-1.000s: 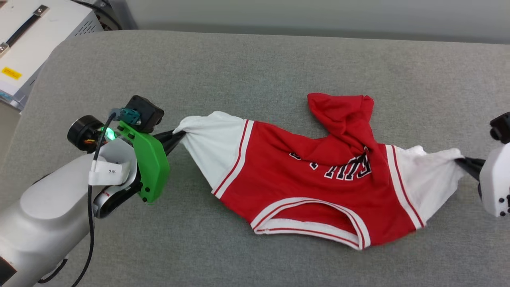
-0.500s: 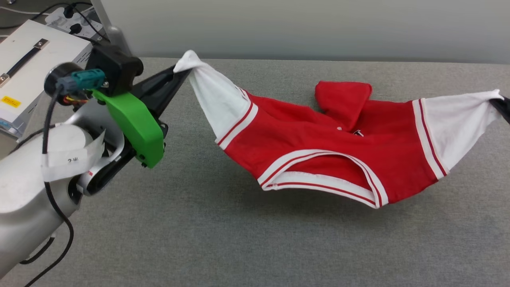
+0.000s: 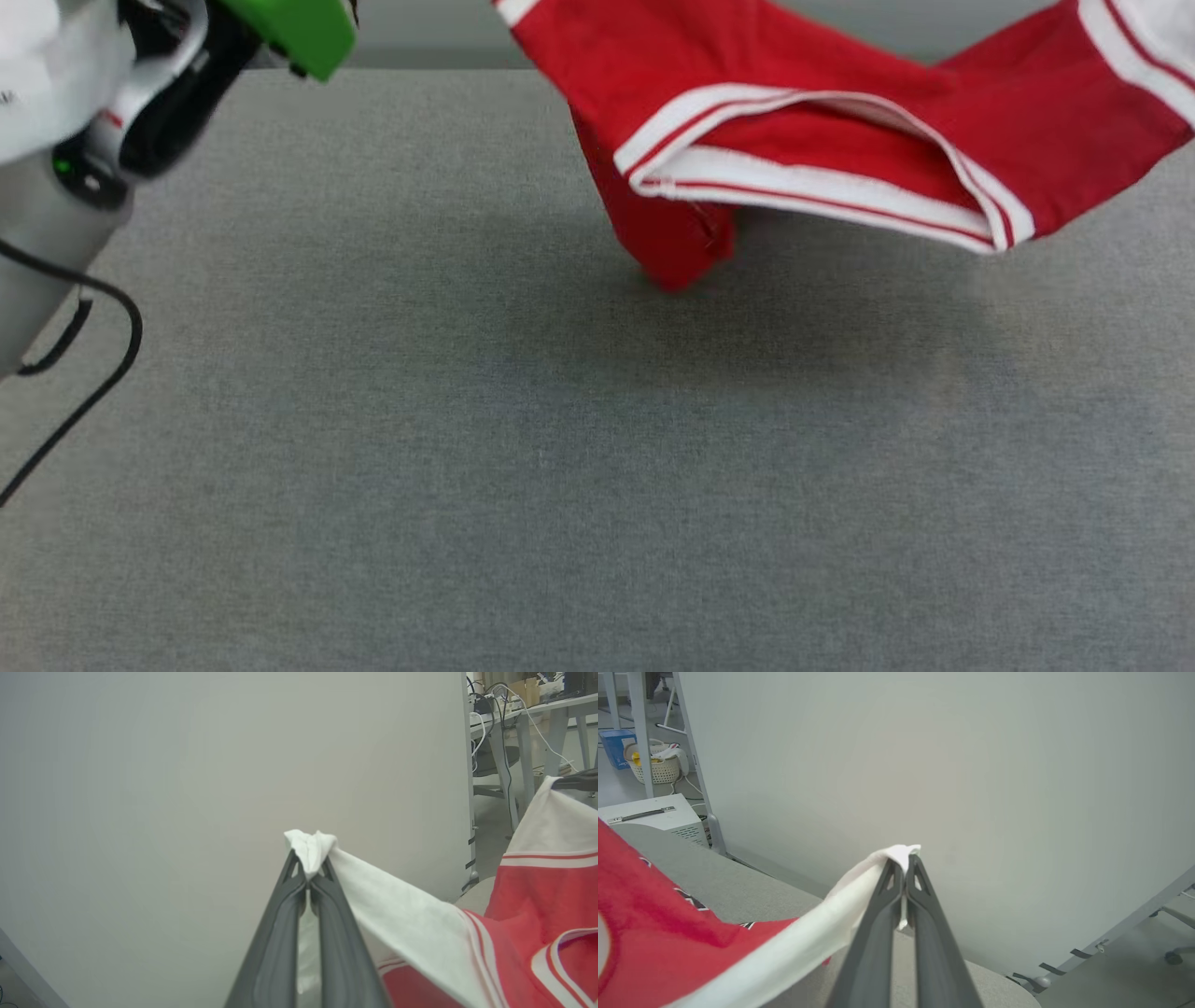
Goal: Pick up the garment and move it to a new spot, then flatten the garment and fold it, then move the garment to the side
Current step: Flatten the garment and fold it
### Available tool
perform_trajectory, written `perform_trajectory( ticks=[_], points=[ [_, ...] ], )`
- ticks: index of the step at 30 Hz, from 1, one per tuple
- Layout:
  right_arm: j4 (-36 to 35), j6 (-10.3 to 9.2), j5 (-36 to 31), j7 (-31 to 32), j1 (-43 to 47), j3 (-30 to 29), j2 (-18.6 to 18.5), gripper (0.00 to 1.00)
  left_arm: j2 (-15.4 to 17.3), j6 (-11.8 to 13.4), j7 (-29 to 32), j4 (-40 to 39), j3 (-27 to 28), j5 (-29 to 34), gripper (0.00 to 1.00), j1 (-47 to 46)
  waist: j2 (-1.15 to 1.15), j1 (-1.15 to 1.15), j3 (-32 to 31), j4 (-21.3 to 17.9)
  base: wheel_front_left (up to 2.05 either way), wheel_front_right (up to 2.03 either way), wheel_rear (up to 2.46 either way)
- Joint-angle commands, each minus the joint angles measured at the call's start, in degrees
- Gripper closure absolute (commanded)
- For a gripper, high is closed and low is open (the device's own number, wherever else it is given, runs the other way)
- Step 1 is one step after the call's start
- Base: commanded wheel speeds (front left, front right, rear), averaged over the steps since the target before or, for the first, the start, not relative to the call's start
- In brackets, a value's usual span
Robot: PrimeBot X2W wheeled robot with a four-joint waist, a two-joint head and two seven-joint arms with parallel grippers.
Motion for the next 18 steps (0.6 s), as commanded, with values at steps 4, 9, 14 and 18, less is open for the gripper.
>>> perform_trajectory(
  ticks=[4, 9, 14, 18],
  points=[
    [6.0, -0.04, -4.0, -1.6, -12.6, 3.0, 2.3, 1.0, -3.6, -1.5, -1.0, 7.0, 1.7, 3.6, 1.0, -9.8, 0.33, 0.0, 8.8, -1.0, 0.0, 0.0, 0.0],
    [14.0, -0.04, -9.0, -4.6, -26.0, 5.2, 5.1, 1.0, -6.9, -3.4, -2.5, 15.1, 2.8, 6.3, 1.0, -19.1, 0.33, 0.0, 13.3, -1.3, 0.0, 0.0, 0.0],
    [22.4, -0.04, -13.8, -9.2, -38.2, 6.5, 7.9, 1.0, -9.5, -4.8, -5.6, 21.9, 4.0, 8.5, 1.0, -27.1, 0.33, 0.0, 16.5, -1.4, 0.0, 0.0, 0.0],
    [28.4, -0.04, -16.4, -12.5, -46.2, 8.4, 9.3, 1.0, -10.5, -5.6, -7.5, 26.5, 4.8, 9.1, 1.0, -31.7, 0.33, 0.0, 18.1, -1.7, 0.0, 0.0, 0.0]
  ],
)
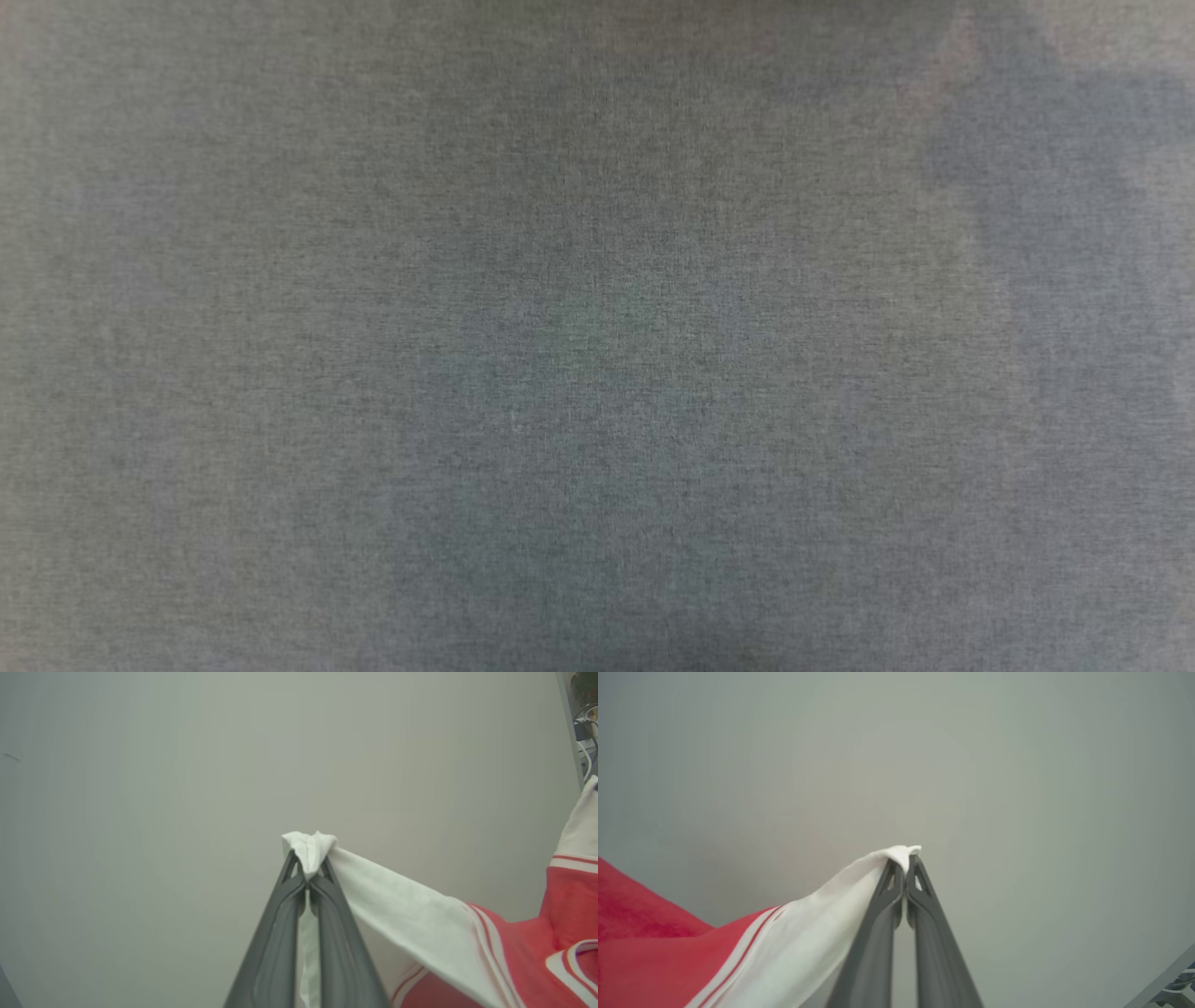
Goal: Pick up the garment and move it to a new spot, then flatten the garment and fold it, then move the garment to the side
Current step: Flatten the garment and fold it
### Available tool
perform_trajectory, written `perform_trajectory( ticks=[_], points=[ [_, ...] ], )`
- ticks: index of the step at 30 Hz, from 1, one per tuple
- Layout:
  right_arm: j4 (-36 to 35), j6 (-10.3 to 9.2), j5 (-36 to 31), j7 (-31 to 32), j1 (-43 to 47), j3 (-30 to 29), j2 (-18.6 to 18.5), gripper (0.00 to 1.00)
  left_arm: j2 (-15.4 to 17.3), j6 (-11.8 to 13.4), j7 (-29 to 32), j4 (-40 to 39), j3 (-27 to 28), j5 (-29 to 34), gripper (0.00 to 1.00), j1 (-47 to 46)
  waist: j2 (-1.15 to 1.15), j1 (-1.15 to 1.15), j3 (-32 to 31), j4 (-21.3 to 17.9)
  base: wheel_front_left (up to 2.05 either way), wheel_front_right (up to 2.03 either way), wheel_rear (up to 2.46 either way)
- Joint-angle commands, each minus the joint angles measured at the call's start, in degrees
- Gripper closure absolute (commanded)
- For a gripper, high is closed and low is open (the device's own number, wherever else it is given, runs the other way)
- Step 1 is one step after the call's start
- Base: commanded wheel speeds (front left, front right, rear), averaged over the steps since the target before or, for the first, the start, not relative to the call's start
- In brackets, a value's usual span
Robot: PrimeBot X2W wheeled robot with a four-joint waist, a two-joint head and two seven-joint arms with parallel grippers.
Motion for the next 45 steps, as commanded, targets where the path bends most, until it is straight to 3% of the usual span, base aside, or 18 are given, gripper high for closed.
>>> perform_trajectory(
  ticks=[1, 7, 13, 19, 26, 32, 37, 45],
  points=[
    [1.7, -0.04, -0.7, -1.3, -2.5, 0.5, 0.4, 1.0, -0.2, -0.4, -0.8, 1.3, 0.4, 0.4, 1.0, -2.0, 0.33, -0.01, 2.5, -0.6, 0.0, 0.0, 0.0],
    [9.3, -0.04, -1.6, -5.5, -9.2, 3.2, 1.8, 1.0, -0.6, -1.3, -3.1, 5.8, 0.7, 0.6, 1.0, -5.0, 0.33, -0.01, 4.2, -0.9, 0.0, 0.0, 0.0],
    [14.6, -0.04, -0.2, -9.3, -9.3, 7.1, 2.6, 1.0, -0.7, -2.0, -4.9, 9.6, 0.6, -0.9, 1.0, -2.8, 0.33, -0.01, 4.7, -0.5, 0.0, 0.0, 0.0],
    [18.1, -0.04, 3.4, -14.3, -3.1, 10.9, 3.1, 1.0, 0.6, -2.4, -6.2, 10.5, -0.9, -2.0, 1.0, 5.2, 0.33, -0.01, 2.4, -0.3, 0.0, 0.0, 0.0],
    [19.3, -0.04, 8.9, -20.2, 11.9, 15.2, 4.6, 1.0, 3.3, -2.2, -6.9, 7.6, 0.3, -4.3, 1.0, 22.2, 0.33, -0.01, -2.9, -0.5, 0.0, 0.0, 0.0],
    [17.1, -0.04, 12.1, -23.6, 25.1, 18.7, 3.7, 1.0, 6.5, 0.7, -6.9, 0.3, 3.9, -4.5, 1.0, 39.2, 0.33, -0.01, -8.0, -0.6, 0.0, 0.0, 0.0],
    [13.1, -0.04, 13.4, -24.0, 36.7, 21.5, 0.3, 1.0, 9.7, 3.9, -6.9, -6.4, 6.4, -4.9, 1.0, 53.9, 0.33, -0.01, -12.4, -0.1, 0.0, 0.0, 0.0],
    [6.3, -0.04, 15.6, -22.5, 55.0, 18.5, -3.2, 1.0, 12.5, 9.7, -6.9, -15.5, 6.2, -8.0, 1.0, 75.1, 0.33, -0.01, -18.6, -0.1, 0.0, 0.0, 0.0]
  ],
)
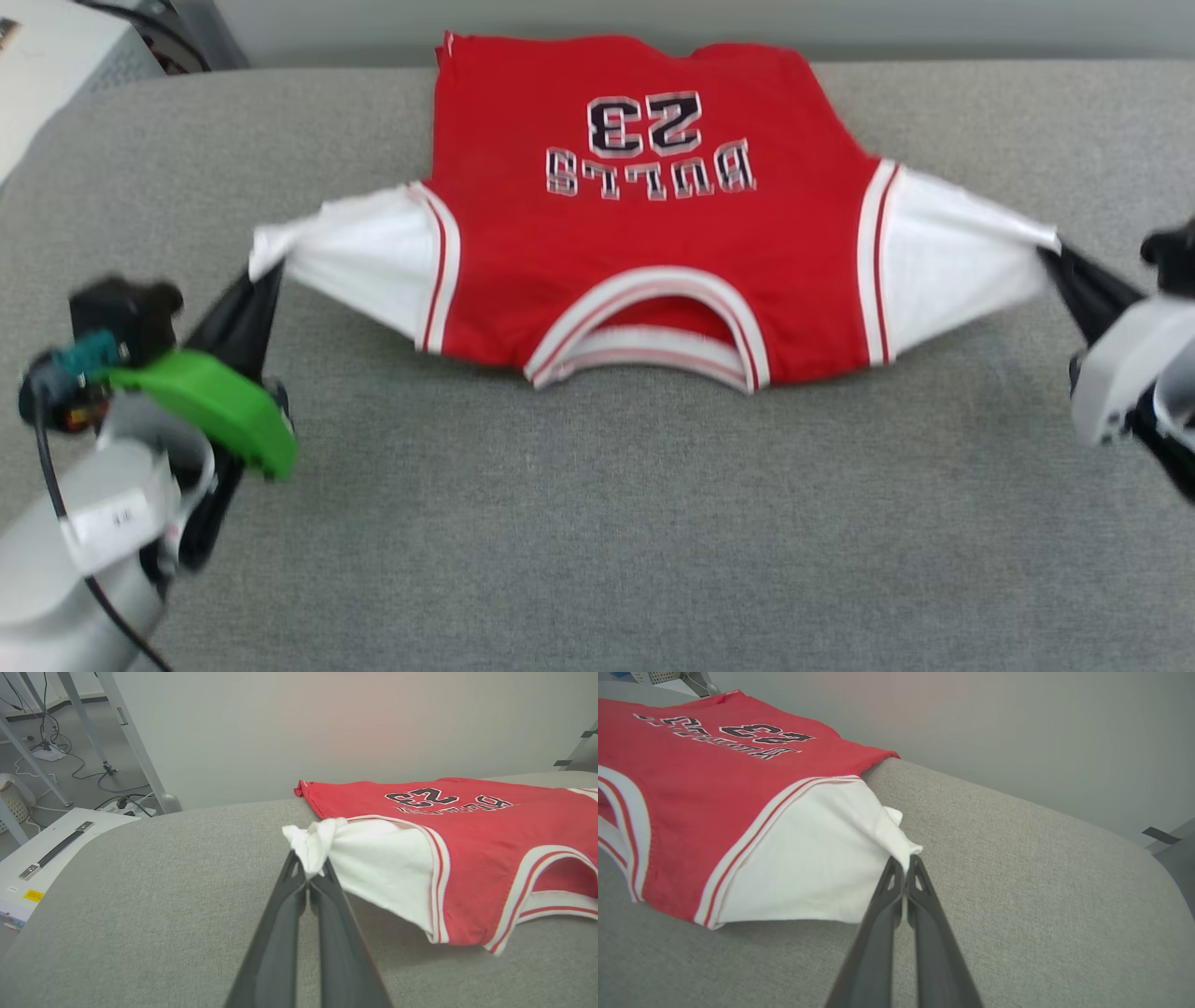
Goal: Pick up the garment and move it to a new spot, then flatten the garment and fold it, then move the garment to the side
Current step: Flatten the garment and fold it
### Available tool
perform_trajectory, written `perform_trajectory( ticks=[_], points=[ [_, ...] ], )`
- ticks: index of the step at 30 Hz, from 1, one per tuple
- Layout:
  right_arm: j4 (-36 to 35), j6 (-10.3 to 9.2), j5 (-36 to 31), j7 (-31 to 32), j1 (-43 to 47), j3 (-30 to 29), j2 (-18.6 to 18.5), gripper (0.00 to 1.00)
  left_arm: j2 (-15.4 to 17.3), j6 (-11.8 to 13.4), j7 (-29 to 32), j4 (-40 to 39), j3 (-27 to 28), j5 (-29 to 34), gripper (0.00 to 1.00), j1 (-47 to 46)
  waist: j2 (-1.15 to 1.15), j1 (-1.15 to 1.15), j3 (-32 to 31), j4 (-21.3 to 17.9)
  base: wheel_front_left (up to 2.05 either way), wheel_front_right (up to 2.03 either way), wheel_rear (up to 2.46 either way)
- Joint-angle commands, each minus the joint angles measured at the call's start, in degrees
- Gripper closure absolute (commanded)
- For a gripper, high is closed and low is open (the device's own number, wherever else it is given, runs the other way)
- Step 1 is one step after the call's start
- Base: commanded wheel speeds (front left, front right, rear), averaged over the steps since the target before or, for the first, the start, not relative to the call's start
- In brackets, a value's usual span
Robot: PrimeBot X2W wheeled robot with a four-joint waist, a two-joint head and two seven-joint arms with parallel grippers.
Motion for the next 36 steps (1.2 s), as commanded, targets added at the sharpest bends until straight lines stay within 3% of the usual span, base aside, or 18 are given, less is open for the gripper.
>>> perform_trajectory(
  ticks=[1, 6, 18, 26, 27, 28, 29, 36],
  points=[
    [-0.9, -0.04, 0.5, 0.5, 3.0, -1.0, -0.5, 1.0, 1.1, 1.1, -0.3, -0.9, 0.1, -0.5, 1.0, 2.7, 0.33, 0.0, -3.7, 0.2, 0.0, 0.0, 0.0],
    [-4.6, -0.04, 0.3, 2.7, 14.1, -5.0, -1.0, 1.0, 2.5, 3.9, -0.3, -3.4, -0.9, -2.3, 1.0, 11.6, 0.33, 0.0, -5.7, 0.3, 0.0, 0.0, 0.0],
    [-11.2, -0.04, -0.2, 11.5, 37.9, -14.1, -1.2, 1.0, 3.6, 6.4, 0.3, -3.4, -3.3, -6.1, 1.0, 24.6, 0.33, 0.0, -8.2, 0.8, 0.0, 0.0, 0.0],
    [-15.1, -0.04, -2.3, 17.3, 44.6, -18.6, 0.9, 1.0, 2.4, 7.7, 0.2, -4.2, -4.4, -6.4, 1.0, 27.6, 0.33, 0.0, -8.0, 1.3, 0.0, 0.0, 0.0],
    [-15.6, -0.04, -2.6, 17.9, 44.7, -19.1, 1.3, 0.91, 2.2, 7.7, 0.3, -4.3, -4.5, -6.2, 1.0, 27.4, 0.33, 0.0, -8.0, 1.4, 0.0, 0.0, 0.0],
    [-16.1, -0.04, -3.2, 18.4, 44.5, -19.8, 1.6, 0.35, 2.0, 7.7, 0.4, -4.6, -4.6, -6.0, 1.0, 27.0, 0.33, 0.0, -7.9, 1.6, 0.0, 0.0, 0.0],
    [-16.8, -0.04, -3.6, 19.1, 44.4, -20.4, 1.9, 0.0, 1.8, 7.8, 0.5, -4.8, -4.8, -5.7, 1.0, 26.6, 0.33, 0.0, -7.7, 1.7, 0.0, 0.0, 0.0],
    [-23.2, -0.04, -5.5, 20.5, 39.0, -26.0, 2.0, 0.0, 0.5, 8.4, 0.5, -7.0, -5.3, -3.2, 1.0, 23.7, 0.33, 0.0, -5.5, 3.0, 0.0, 0.0, 0.0]
  ],
)
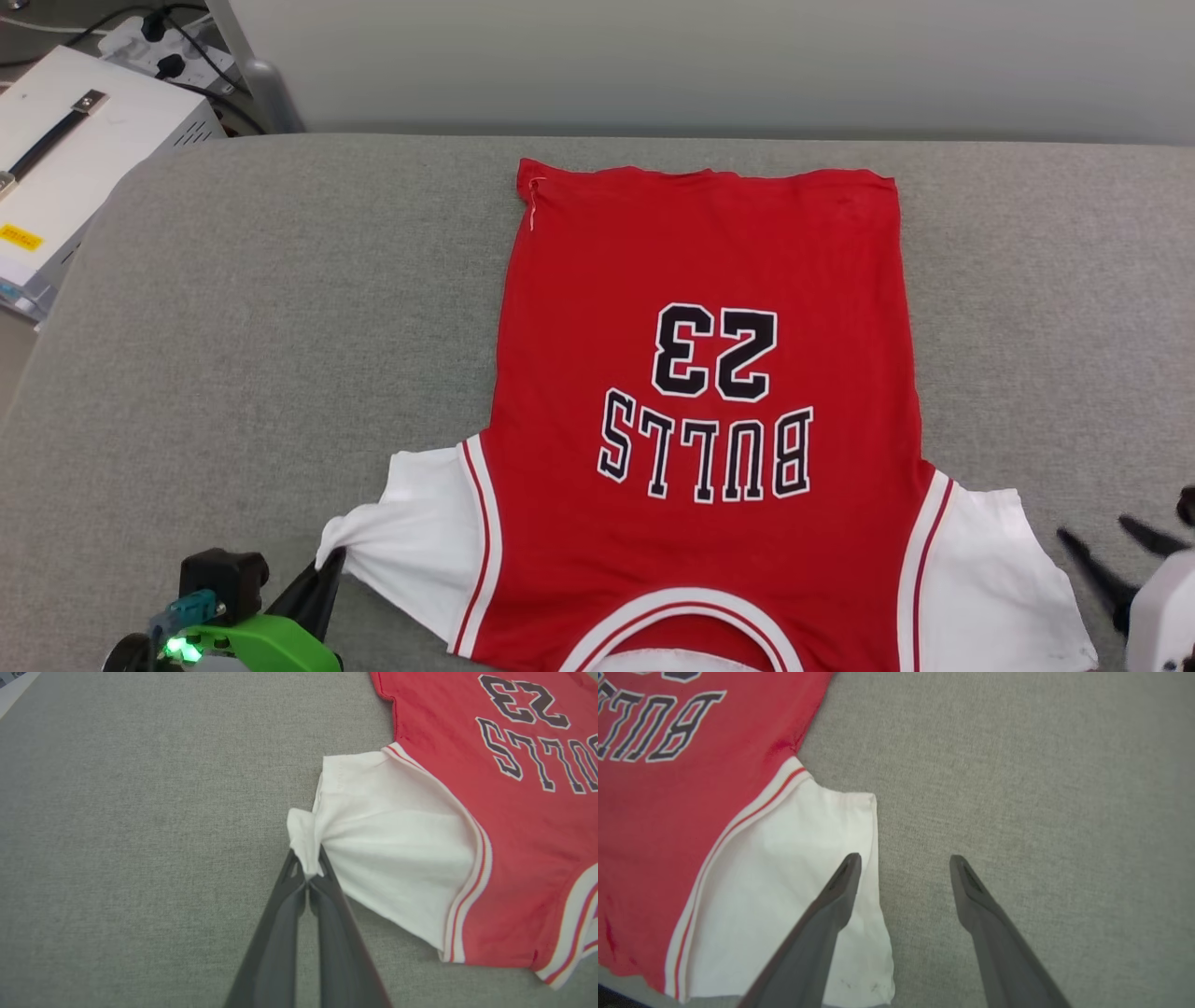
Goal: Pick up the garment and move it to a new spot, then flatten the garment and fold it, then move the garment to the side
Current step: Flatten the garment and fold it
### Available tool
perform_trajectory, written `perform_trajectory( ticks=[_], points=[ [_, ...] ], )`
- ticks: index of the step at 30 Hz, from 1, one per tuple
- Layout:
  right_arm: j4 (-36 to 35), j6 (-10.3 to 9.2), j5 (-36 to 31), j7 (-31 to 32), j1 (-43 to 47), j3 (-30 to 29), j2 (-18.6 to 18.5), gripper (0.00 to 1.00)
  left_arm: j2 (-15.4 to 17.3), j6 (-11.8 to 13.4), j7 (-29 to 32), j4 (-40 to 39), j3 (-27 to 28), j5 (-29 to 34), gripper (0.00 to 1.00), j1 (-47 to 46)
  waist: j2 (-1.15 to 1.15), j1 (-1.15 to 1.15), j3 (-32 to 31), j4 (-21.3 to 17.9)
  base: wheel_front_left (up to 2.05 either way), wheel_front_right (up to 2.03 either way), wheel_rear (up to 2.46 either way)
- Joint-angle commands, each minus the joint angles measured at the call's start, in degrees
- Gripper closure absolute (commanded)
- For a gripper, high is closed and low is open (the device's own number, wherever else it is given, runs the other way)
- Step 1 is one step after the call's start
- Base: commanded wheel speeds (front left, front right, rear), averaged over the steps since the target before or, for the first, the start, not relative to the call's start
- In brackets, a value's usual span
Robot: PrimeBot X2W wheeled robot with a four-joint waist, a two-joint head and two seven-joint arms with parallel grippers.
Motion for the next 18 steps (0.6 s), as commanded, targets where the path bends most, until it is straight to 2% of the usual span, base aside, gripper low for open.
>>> perform_trajectory(
  ticks=[1, 6, 9, 14, 18],
  points=[
    [-2.1, -0.09, -0.9, -0.2, -3.4, -2.1, -0.8, 0.0, -0.4, 0.7, -0.1, -0.9, 0.2, 1.3, 1.0, -1.8, 0.33, 0.01, 1.6, 1.1, 0.0, 0.0, 0.0],
    [-8.0, -0.09, -2.8, 1.7, -13.7, -8.4, -2.4, 0.0, -1.0, 2.0, -0.5, -4.5, 1.4, 3.9, 1.0, -4.1, 0.33, 0.01, 5.9, 3.0, 0.0, 0.0, 0.0],
    [-10.1, -0.09, -2.8, 6.0, -22.0, -10.0, -2.9, 0.0, -1.3, 2.6, -0.6, -7.0, 1.8, 6.4, 1.0, -6.1, 0.33, 0.01, 9.6, 4.9, 0.0, 0.0, 0.0],
    [-7.4, -0.09, -2.6, 14.9, -36.7, -7.9, -5.0, 0.0, -2.4, 3.1, -0.8, -9.8, 2.5, 9.2, 1.0, -9.1, 0.33, 0.01, 14.9, 7.8, 0.0, 0.0, 0.0],
    [-1.5, -0.09, 0.3, 26.8, -47.4, -4.2, -6.3, 0.0, -3.2, 3.1, -0.8, -11.4, 2.9, 11.3, 1.0, -11.3, 0.33, 0.01, 18.8, 10.1, 0.0, 0.0, 0.0]
  ],
)
